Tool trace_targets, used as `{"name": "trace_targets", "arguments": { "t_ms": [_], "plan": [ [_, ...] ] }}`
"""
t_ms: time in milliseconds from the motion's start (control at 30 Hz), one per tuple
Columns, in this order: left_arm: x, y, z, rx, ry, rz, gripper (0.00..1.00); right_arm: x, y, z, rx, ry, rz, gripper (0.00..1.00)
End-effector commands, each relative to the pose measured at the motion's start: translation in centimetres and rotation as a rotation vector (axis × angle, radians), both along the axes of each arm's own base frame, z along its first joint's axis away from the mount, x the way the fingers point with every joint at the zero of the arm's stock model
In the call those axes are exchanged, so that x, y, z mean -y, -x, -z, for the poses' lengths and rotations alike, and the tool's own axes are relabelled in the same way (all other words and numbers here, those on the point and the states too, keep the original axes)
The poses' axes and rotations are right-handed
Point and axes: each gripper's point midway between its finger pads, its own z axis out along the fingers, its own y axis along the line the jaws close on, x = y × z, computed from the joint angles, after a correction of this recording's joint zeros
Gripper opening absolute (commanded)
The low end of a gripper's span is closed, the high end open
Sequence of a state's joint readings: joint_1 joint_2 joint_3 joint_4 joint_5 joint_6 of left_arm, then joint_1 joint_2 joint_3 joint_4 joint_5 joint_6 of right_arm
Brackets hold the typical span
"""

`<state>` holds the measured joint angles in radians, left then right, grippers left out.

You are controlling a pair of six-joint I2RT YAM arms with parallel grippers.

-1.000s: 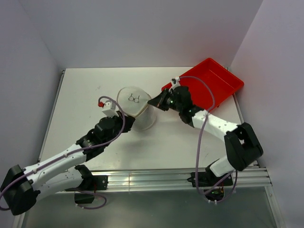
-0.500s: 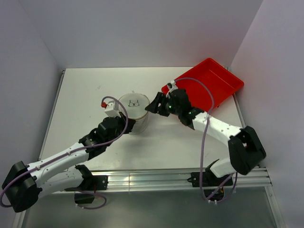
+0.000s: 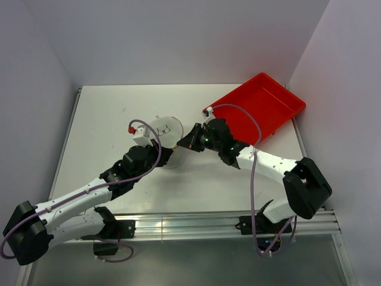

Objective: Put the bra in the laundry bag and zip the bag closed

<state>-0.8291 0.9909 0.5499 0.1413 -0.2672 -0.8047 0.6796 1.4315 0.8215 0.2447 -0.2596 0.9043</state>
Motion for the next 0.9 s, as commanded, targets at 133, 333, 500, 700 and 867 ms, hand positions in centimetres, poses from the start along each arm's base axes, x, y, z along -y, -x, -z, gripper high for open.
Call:
{"name": "trace_targets", "arguments": {
  "t_ms": [133,333,500,700,867],
  "plan": [
    [-2.1,0.5,-0.5,0.037,-0.024,-0.043,0.0,3.7,-6.8,-3.0,0.116,0.016,0.15,0.0],
    [-4.6,0.8,0.8,0.03,-0.077,-0.122,0.0,4.7,-11.8,-4.1,0.16,0.126,0.124,0.0],
    [-2.6,0.1,-1.8,0.069,-0.003,-0.082,0.0,2.6,-11.3,-4.7,0.168,0.153,0.045,0.45],
    [0.4,-0.7,-5.0,0.112,0.082,-0.008,0.0,3.5,-5.5,-4.7,0.162,0.065,0.088,0.76],
    [1.2,-0.7,-4.6,0.098,0.089,0.015,0.0,0.1,0.5,-3.7,0.102,-0.066,-0.059,0.68]
  ]
}}
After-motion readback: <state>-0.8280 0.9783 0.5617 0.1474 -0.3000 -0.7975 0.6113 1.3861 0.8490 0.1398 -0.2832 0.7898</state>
